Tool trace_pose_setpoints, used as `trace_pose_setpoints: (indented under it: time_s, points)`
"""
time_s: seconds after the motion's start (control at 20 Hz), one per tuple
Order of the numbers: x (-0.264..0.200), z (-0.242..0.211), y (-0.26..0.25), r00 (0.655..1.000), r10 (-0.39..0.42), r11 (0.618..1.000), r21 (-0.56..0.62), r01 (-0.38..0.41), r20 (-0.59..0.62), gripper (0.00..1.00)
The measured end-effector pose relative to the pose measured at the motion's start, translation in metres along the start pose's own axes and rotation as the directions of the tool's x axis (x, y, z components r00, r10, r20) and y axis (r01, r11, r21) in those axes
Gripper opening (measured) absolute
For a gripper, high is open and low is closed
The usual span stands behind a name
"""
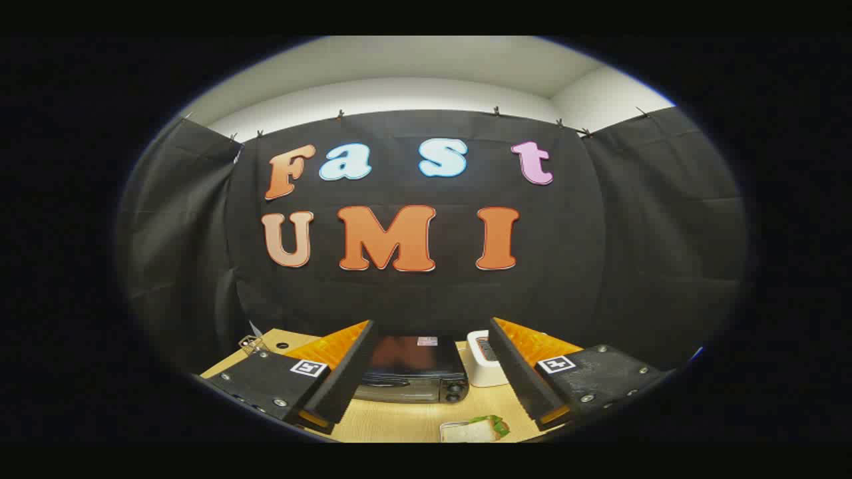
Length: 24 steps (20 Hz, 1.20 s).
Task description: Open the toaster oven, put the food inside, and close the toaster oven door.
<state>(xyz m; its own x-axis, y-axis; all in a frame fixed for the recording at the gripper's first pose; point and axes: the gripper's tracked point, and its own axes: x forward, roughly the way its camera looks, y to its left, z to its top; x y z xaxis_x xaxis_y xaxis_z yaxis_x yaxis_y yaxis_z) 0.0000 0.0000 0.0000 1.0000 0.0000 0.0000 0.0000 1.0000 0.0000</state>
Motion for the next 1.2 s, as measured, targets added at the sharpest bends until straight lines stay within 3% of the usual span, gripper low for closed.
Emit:
trace_pose_setpoints:
  time_s: [1.2]
  points:
    - [0.023,-0.017,0.027,1.000,0.013,1.000,0.013,-0.013,-0.011,0.99]
